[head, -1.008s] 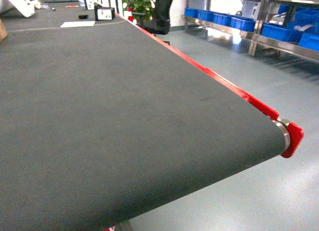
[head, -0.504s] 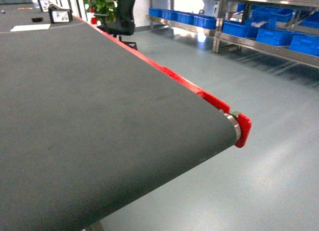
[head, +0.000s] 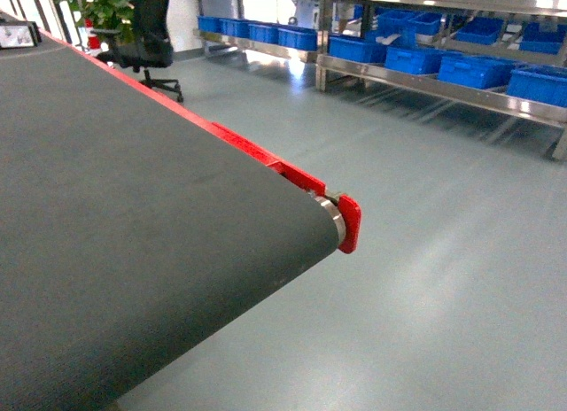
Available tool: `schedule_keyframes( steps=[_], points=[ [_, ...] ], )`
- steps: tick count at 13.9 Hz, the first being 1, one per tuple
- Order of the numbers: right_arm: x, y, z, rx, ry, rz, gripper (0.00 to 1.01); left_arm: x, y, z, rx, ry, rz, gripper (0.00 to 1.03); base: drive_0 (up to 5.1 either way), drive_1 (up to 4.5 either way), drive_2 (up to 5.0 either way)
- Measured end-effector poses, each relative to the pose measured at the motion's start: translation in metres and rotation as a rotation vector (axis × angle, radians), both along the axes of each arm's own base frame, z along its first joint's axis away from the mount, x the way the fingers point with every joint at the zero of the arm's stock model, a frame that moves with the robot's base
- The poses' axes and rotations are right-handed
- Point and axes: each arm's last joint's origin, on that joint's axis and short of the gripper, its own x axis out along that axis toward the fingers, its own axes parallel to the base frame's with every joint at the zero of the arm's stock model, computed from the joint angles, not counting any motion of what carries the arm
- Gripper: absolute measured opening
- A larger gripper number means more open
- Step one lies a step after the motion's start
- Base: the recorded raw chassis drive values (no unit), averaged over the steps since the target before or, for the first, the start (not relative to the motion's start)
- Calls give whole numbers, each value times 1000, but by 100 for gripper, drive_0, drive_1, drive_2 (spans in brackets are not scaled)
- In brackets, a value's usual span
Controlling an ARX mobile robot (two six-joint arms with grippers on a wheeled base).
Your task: Sort blue parts and orange caps into right shelf containers
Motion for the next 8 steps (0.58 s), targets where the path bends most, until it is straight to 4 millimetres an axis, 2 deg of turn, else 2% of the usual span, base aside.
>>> schedule_keyframes(
  steps=[8],
  points=[
    [0, 0, 0, 0, 0, 0, 45, 0, 0, 0, 0, 0, 0, 43, -159, -159, -159]
  ],
)
